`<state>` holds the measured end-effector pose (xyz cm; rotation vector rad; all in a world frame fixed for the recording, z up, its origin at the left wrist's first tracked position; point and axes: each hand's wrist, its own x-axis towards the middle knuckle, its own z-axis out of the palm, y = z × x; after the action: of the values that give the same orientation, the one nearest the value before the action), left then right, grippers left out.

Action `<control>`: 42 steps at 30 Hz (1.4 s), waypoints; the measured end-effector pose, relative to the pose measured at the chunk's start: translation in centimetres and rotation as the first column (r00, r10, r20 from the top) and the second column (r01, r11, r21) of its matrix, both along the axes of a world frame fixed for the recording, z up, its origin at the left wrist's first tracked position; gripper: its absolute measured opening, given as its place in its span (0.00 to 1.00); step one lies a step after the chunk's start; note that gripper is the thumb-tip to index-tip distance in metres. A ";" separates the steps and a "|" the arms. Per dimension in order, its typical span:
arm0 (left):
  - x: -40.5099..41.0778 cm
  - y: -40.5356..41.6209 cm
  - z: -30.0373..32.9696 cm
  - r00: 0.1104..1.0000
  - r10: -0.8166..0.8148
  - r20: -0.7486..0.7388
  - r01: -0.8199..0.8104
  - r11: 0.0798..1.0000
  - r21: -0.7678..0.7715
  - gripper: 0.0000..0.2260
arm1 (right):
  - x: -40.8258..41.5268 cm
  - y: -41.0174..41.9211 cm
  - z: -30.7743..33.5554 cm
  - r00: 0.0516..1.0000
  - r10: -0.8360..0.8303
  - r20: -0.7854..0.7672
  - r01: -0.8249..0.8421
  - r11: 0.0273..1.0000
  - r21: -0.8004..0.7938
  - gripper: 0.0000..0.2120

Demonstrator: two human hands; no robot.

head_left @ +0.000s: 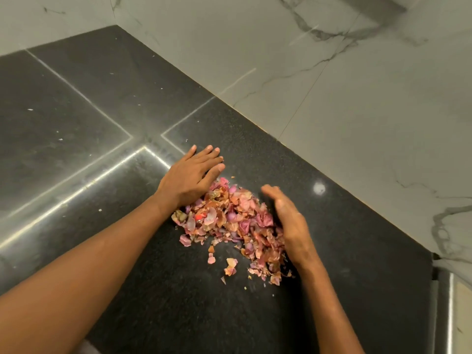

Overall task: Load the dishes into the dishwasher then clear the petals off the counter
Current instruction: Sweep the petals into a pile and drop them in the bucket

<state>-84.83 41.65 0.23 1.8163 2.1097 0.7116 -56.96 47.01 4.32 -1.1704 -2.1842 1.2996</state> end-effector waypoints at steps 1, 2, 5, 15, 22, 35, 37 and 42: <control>0.4 -0.5 0.1 0.999 0.013 0.046 -0.013 1.000 -0.002 0.30 | 1.2 -0.6 -0.2 0.999 -0.042 0.034 0.041 0.998 0.046 0.26; 0.8 -1.1 0.1 0.997 0.025 0.079 -0.025 1.000 -0.004 0.30 | 2.5 -1.2 -0.4 0.994 -0.071 0.077 0.065 0.995 0.079 0.27; 1.9 -2.2 0.7 0.981 0.064 0.182 -0.066 0.998 0.009 0.28 | 5.7 -3.5 -0.8 0.968 -0.077 0.241 0.051 0.992 0.113 0.37; 3.5 -3.7 2.0 0.592 0.230 0.773 -0.232 0.966 -0.110 0.34 | -1.8 -8.5 -1.2 0.972 0.016 0.234 -0.081 0.959 0.270 0.55; 2.5 -6.0 2.6 0.482 0.181 0.857 -0.236 0.969 -0.072 0.35 | -4.8 -6.1 -1.6 0.986 -0.152 0.067 0.127 0.951 0.282 0.48; 6.0 -6.6 1.8 0.756 0.142 0.639 -0.268 0.958 0.105 0.19 | -9.1 -5.7 -2.8 0.975 0.138 0.175 -0.202 0.879 0.433 0.45; 6.1 -6.6 1.7 0.758 0.143 0.636 -0.283 0.951 0.124 0.20 | -9.6 -5.8 -2.9 0.974 0.152 0.167 -0.213 0.864 0.456 0.45; 6.2 -6.5 1.8 0.719 0.137 0.681 -0.331 0.929 0.164 0.18 | -10.5 -6.1 -3.6 0.983 0.107 0.146 -0.173 0.793 0.584 0.34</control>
<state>-78.61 35.13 1.99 1.1197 1.8033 1.5250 -67.51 40.95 0.75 -0.8407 -2.5222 0.5070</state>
